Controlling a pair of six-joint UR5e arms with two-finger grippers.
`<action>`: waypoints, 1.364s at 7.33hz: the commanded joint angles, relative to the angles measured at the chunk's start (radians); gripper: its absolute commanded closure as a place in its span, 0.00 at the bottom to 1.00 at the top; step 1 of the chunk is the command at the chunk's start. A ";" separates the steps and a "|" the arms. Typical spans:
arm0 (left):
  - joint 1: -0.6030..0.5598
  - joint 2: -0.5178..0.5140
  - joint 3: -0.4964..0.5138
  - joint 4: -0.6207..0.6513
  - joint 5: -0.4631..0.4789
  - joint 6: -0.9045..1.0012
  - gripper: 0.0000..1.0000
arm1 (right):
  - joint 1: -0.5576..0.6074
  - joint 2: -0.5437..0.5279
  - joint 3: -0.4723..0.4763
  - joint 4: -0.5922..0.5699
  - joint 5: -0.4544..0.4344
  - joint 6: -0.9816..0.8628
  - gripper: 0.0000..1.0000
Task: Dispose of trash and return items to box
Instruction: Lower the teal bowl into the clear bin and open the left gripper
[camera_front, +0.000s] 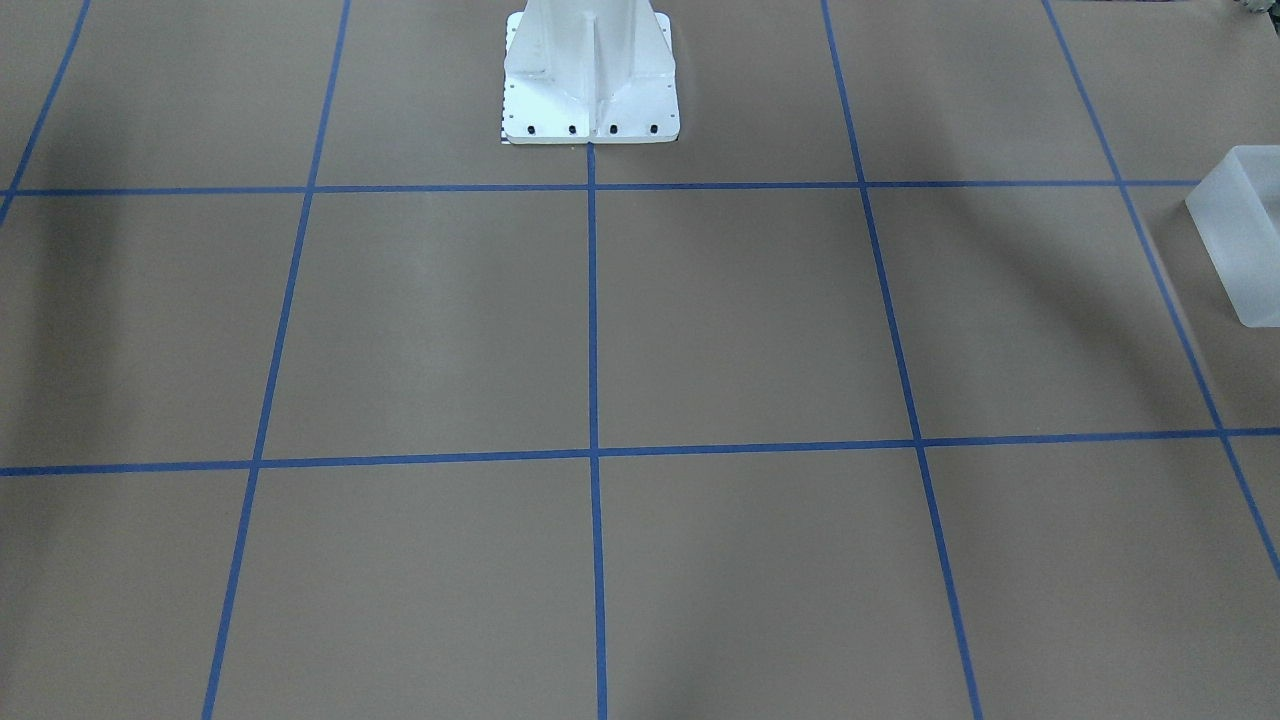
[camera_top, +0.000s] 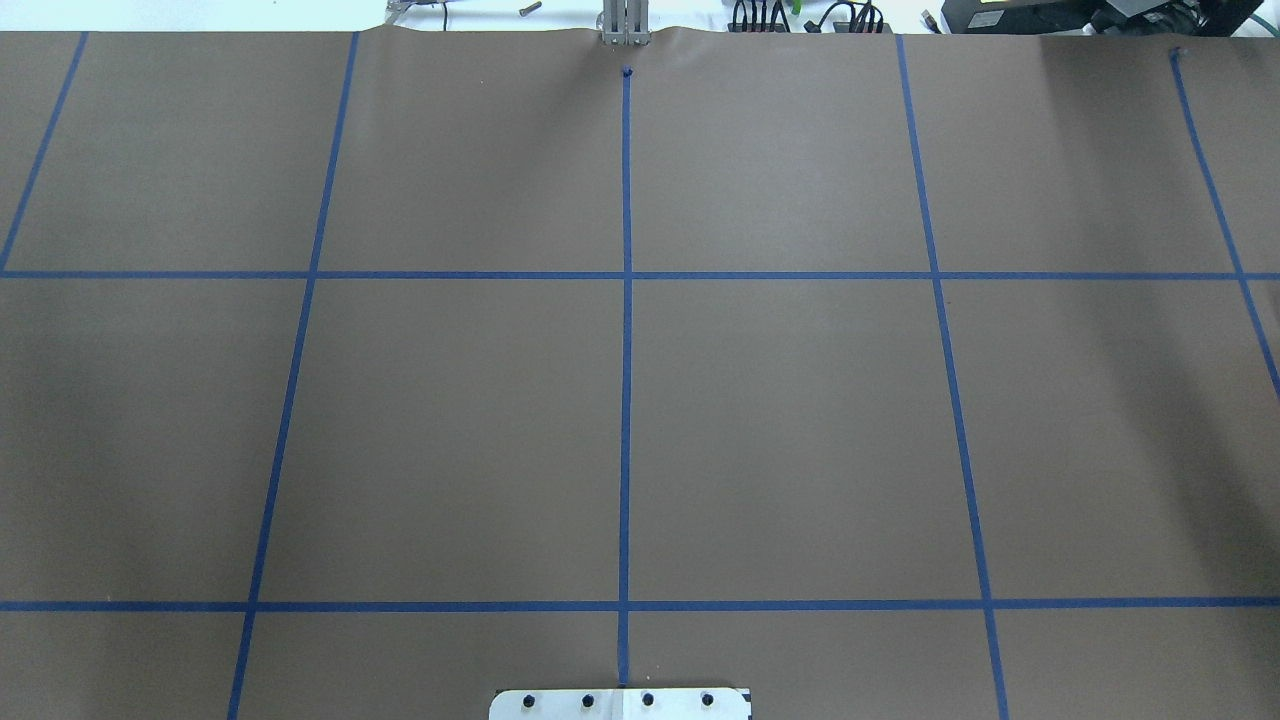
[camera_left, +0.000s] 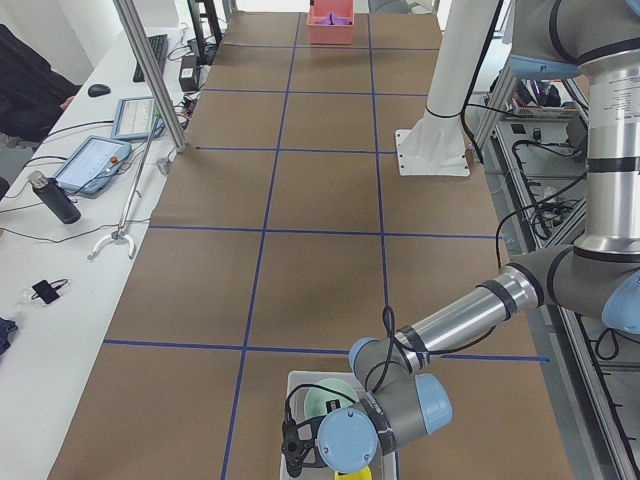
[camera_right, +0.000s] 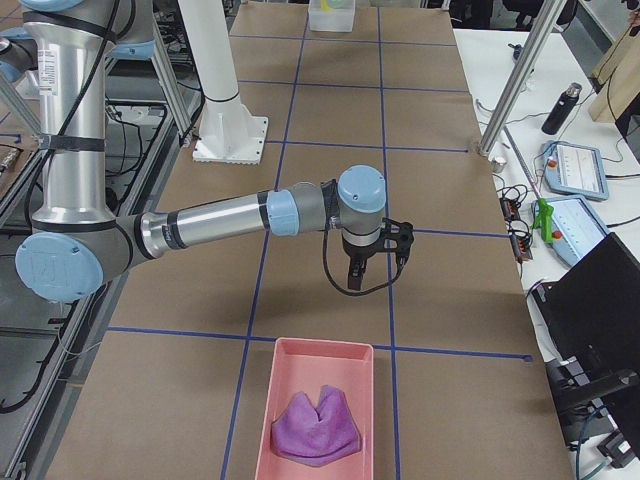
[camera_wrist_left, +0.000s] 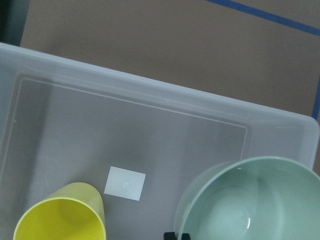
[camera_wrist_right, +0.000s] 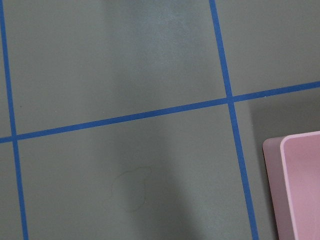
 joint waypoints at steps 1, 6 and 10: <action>0.000 0.001 0.023 -0.034 0.003 -0.002 1.00 | 0.000 -0.001 0.000 0.000 0.000 -0.001 0.00; 0.011 0.003 0.021 -0.036 0.004 -0.014 1.00 | 0.000 -0.006 0.002 0.000 0.002 -0.001 0.00; 0.012 0.015 0.020 -0.150 -0.002 -0.043 0.02 | 0.000 -0.003 0.002 0.000 0.002 -0.001 0.00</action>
